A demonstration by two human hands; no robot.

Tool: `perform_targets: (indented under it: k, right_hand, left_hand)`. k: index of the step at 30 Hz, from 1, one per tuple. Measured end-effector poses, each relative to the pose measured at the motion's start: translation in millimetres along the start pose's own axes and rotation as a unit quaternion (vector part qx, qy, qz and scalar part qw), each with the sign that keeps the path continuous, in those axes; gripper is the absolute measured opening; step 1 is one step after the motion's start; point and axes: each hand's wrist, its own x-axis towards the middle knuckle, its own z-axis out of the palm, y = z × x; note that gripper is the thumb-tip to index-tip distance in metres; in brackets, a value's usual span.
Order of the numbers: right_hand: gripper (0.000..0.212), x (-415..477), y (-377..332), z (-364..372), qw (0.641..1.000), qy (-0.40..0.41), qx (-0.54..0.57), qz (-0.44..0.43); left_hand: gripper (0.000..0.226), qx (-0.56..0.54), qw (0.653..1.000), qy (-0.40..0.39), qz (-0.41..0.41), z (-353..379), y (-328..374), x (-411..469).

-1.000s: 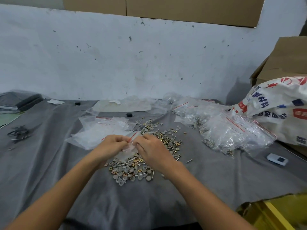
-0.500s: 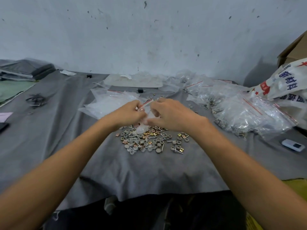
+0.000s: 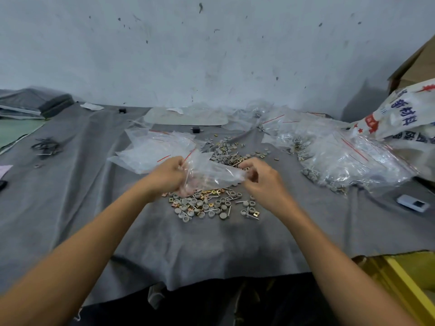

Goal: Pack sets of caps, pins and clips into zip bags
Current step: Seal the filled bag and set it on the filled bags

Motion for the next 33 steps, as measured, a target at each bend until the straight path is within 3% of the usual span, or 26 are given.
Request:
perform_targets:
  k: [2, 5, 7, 11, 13, 18, 20, 24, 26, 29, 31, 33]
  right_hand:
    - [0.033, -1, 8, 2, 0.999, 0.038, -0.022, 0.014]
    - [0.034, -7, 6, 8, 0.998, 0.037, -0.004, 0.043]
    - [0.034, -15, -8, 12, 0.999, 0.023, 0.03, 0.006]
    - [0.069, -31, -42, 17, 0.983, -0.142, 0.001, -0.116]
    - [0.066, -35, -48, 22, 0.968, -0.194, -0.062, -0.144]
    - [0.029, -25, -51, -3, 0.957, -0.146, -0.203, -0.147]
    - [0.025, -18, -50, -17, 0.956, -0.149, -0.21, -0.14]
    - [0.033, -12, -39, -46, 0.979, -0.066, -0.153, -0.117]
    - [0.031, -11, -26, -62, 0.977, -0.032, -0.183, -0.106]
    - [0.024, -8, -3, -77, 0.967, -0.043, -0.237, -0.079]
    - [0.037, -7, 6, -73, 0.958, -0.065, -0.272, -0.064]
    - [0.062, -11, 12, -53, 0.958, -0.081, -0.271, -0.053]
  left_hand:
    - [0.006, 0.036, 0.999, 0.018, -0.002, 2, -12, 1]
    - [0.01, -0.024, 1.0, -0.007, -0.009, 11, -23, 1]
    - [0.014, -0.054, 0.998, -0.018, -0.002, 20, -27, 0]
    - [0.02, -0.092, 0.994, -0.051, 0.015, 39, -26, -7]
    - [0.025, -0.116, 0.99, -0.081, 0.007, 42, -24, -10]
    - [0.026, -0.064, 0.996, -0.059, -0.018, 34, -21, -6]
    - [0.023, -0.034, 0.998, -0.052, 0.001, 31, -16, -5]
    - [0.05, -0.064, 0.997, -0.015, 0.038, 31, -15, -5]
    - [0.044, 0.013, 0.993, 0.083, 0.08, 35, -28, -4]
    - [0.03, 0.187, 0.952, 0.191, 0.147, 45, -65, -6]
    - [0.024, 0.283, 0.921, 0.204, 0.173, 53, -85, -8]
    - [0.037, 0.356, 0.891, 0.216, 0.181, 60, -95, -7]
